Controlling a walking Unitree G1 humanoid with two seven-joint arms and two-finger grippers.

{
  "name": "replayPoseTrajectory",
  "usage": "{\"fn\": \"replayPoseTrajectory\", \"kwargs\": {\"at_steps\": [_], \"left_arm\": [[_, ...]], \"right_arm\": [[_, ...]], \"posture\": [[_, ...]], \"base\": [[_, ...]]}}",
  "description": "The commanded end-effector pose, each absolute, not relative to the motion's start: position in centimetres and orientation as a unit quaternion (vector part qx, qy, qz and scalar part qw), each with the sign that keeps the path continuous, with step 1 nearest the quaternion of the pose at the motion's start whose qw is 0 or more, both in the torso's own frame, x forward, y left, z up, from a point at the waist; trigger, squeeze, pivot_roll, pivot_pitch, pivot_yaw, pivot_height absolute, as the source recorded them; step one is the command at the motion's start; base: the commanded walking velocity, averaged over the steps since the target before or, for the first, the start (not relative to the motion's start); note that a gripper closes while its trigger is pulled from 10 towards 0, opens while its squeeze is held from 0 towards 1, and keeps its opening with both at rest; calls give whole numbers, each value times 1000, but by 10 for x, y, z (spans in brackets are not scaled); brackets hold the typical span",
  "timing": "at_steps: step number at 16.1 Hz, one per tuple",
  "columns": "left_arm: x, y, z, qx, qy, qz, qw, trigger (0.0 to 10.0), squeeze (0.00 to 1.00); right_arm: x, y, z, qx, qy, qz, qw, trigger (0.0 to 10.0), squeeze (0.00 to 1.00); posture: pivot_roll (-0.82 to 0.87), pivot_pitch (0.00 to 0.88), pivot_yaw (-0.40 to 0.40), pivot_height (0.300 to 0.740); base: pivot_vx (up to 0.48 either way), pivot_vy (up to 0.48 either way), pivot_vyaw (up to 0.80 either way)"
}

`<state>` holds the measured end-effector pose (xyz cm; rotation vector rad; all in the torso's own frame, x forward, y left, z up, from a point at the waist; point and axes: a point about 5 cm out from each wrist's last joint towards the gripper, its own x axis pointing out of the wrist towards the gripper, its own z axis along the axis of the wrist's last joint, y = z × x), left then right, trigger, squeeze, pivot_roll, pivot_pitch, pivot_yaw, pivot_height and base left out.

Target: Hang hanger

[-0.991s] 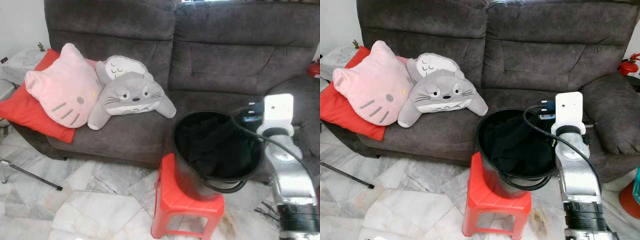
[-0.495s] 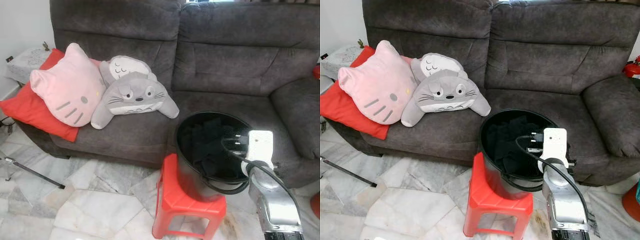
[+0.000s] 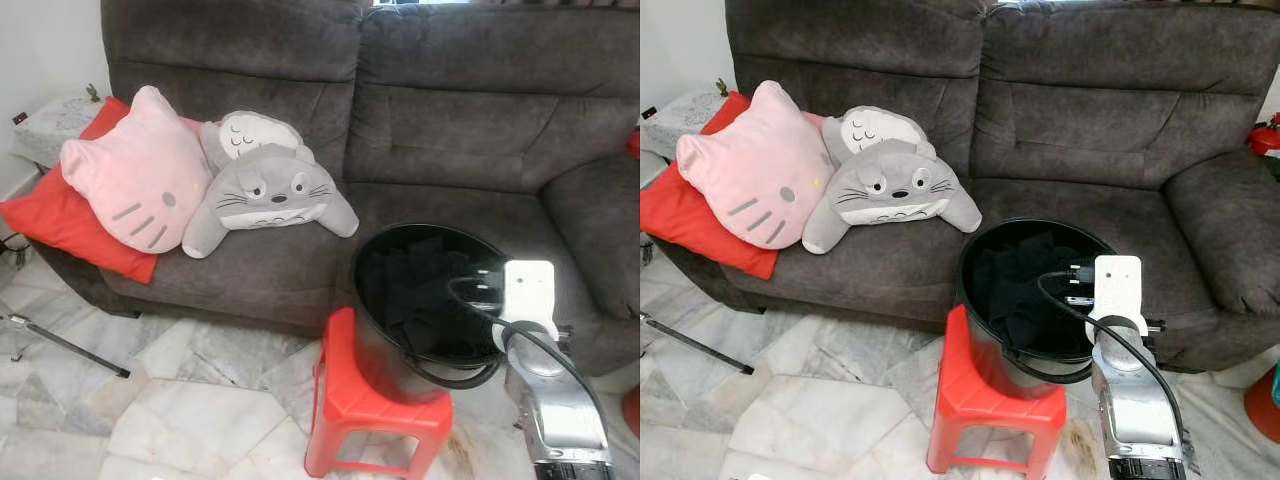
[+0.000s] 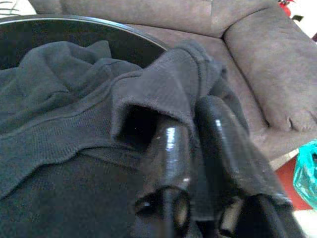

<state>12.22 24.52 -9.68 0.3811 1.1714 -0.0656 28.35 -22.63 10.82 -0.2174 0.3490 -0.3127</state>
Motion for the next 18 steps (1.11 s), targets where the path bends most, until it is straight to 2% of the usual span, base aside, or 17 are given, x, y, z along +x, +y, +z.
{"fn": "replayPoseTrajectory", "kwargs": {"at_steps": [1, 2, 3, 4, 10, 14, 18], "left_arm": [[119, 248, -97, 183, 556, -33, 810, 10000, 0], [119, 248, -97, 182, 556, -32, 810, 10000, 0], [119, 248, -97, 182, 556, -32, 810, 10000, 0], [119, 247, -97, 182, 556, -33, 810, 10000, 0], [119, 247, -97, 181, 556, -34, 811, 10000, 0], [120, 247, -97, 180, 554, -32, 812, 10000, 0], [120, 247, -97, 180, 553, -32, 813, 10000, 0]], "right_arm": [[283, -228, 109, -111, 171, -164, 965, 10000, 1000], [283, -229, 108, -115, 173, -169, 963, 10000, 1000], [283, -231, 107, -121, 176, -174, 961, 10000, 529], [283, -232, 106, -125, 178, -177, 960, 10000, 0], [288, -239, 98, -138, 181, -185, 956, 10000, 0], [297, -234, 110, -141, 124, -179, 966, 10000, 0], [296, -233, 108, -157, 121, -168, 966, 10000, 0]], "posture": [[-89, 0, 3, 740], [-89, 0, 3, 740], [-87, 0, 2, 740], [-88, 0, 2, 740], [-91, 0, 5, 740], [-91, 0, 4, 740], [-92, 0, 4, 740]], "base": [[0, 0, 0], [0, 0, 0], [0, 0, 0], [0, 0, 0], [0, 0, 0], [0, 0, 0], [0, 0, 0]]}}
